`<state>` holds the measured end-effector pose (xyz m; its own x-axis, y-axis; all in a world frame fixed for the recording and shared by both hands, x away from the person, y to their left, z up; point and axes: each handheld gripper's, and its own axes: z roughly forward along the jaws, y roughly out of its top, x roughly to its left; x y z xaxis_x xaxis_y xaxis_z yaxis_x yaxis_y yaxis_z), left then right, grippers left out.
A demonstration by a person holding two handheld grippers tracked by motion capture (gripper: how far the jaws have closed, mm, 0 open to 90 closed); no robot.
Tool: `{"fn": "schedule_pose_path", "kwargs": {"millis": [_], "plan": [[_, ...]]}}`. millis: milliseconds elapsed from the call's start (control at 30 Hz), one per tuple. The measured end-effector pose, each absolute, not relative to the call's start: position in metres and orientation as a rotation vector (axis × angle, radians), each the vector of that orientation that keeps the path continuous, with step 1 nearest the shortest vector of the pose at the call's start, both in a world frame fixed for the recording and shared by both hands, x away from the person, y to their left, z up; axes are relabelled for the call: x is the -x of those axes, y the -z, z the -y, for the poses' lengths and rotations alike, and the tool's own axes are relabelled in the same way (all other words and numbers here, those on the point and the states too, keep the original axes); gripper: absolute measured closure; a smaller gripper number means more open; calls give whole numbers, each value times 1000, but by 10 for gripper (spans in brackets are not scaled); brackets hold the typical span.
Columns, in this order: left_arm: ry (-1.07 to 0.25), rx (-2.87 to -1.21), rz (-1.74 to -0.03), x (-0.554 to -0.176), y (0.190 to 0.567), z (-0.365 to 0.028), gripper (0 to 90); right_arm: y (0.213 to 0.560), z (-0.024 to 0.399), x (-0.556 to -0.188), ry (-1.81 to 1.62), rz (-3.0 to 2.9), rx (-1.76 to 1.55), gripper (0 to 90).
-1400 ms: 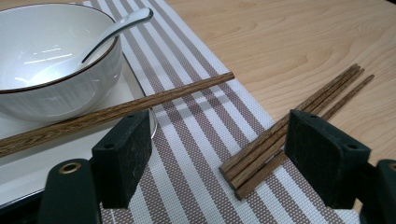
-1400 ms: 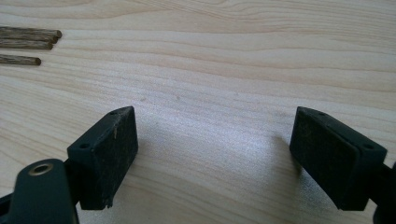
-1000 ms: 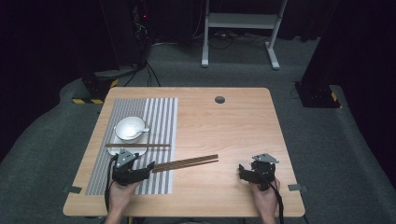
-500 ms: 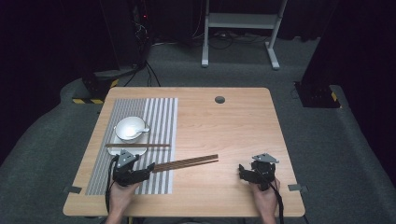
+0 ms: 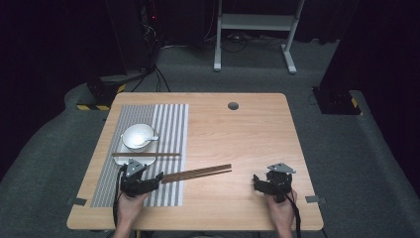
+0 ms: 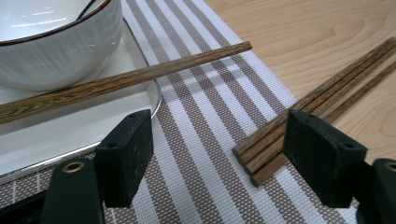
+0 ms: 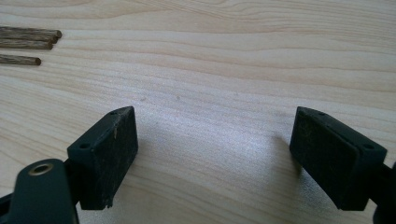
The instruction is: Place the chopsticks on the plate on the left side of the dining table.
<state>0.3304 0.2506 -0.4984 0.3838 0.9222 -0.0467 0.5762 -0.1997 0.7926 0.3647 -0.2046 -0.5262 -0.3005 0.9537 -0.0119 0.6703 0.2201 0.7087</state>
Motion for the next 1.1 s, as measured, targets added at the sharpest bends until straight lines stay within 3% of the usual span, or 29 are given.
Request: {"fn": "schedule_pose_path", "kwargs": {"millis": [1100], "plan": [[-579, -1831, -1416, -351, 514, -258, 266, 526, 205, -365, -842, -2051, -1496, 149]]}}
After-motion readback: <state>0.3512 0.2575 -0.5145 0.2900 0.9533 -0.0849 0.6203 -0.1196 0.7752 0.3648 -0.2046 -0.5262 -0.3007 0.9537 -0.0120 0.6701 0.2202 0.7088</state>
